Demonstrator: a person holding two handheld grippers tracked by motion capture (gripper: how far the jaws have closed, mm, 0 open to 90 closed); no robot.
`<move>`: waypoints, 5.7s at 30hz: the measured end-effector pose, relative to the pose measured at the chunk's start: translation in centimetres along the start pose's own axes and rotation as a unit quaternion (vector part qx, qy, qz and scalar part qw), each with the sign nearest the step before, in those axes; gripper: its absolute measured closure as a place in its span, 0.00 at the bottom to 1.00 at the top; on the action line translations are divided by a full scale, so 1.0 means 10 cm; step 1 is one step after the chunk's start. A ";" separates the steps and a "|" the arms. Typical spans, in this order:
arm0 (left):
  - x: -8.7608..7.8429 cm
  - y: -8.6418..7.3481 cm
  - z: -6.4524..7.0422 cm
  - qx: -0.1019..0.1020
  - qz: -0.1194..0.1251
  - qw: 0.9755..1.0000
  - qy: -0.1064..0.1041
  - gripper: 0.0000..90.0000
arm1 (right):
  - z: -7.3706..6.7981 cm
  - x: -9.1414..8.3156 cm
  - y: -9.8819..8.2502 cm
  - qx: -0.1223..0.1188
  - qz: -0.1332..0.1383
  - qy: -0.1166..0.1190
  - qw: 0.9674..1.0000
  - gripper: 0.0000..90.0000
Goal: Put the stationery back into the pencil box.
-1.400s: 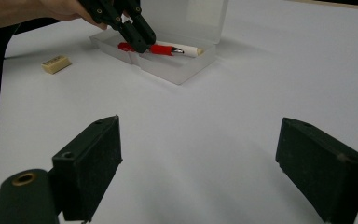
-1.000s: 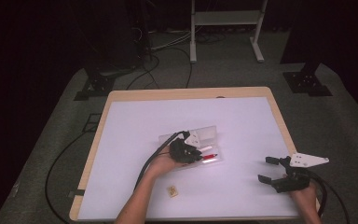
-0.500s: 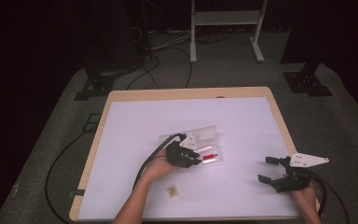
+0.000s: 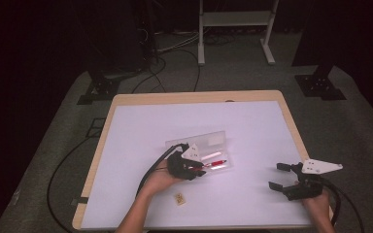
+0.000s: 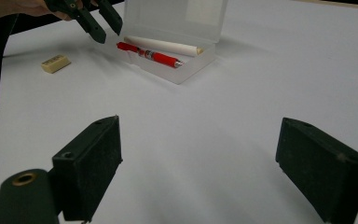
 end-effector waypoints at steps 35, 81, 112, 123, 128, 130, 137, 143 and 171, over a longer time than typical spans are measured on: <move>-0.32 -0.27 0.26 -0.019 0.014 0.999 0.024 0.62 | 0.00 0.00 0.00 0.002 -0.001 -0.002 1.000 0.15; -0.39 -0.65 0.54 -0.035 -0.001 0.999 0.010 0.36 | 0.00 0.00 -0.01 0.002 -0.003 -0.003 1.000 0.15; -0.31 -0.80 0.61 -0.030 -0.015 0.999 -0.001 0.55 | 0.00 0.00 -0.01 0.001 -0.003 -0.003 1.000 0.15; -0.32 -0.80 0.61 -0.022 -0.016 1.000 0.003 0.65 | 0.00 0.00 -0.01 0.001 -0.002 -0.002 1.000 0.15; -0.36 -0.76 0.61 -0.018 -0.009 1.000 0.007 0.65 | 0.00 0.00 -0.01 0.001 -0.002 -0.002 1.000 0.15; -0.38 -0.74 0.59 -0.019 -0.006 1.000 0.011 0.65 | 0.00 0.00 -0.01 0.001 -0.002 -0.002 1.000 0.15; -0.45 -0.68 0.55 -0.019 0.003 1.000 0.015 0.65 | 0.00 0.00 -0.01 0.002 -0.002 -0.003 1.000 0.15; -0.48 -0.64 0.51 -0.018 0.006 1.000 0.019 0.65 | 0.00 0.00 -0.01 0.003 -0.002 -0.003 1.000 0.15; -0.57 -0.53 0.28 -0.022 0.014 0.999 0.028 0.65 | 0.00 0.00 0.00 0.004 -0.001 -0.004 1.000 0.15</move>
Point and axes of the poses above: each handheld gripper's, and its own axes: x roughly forward along the jaws, y roughly out of its top, z roughly to its right, the point moved 8 cm from there along x, roughly forward along the jaws, and after that the axes turned 1 degree about -x, right-handed, at the moved point
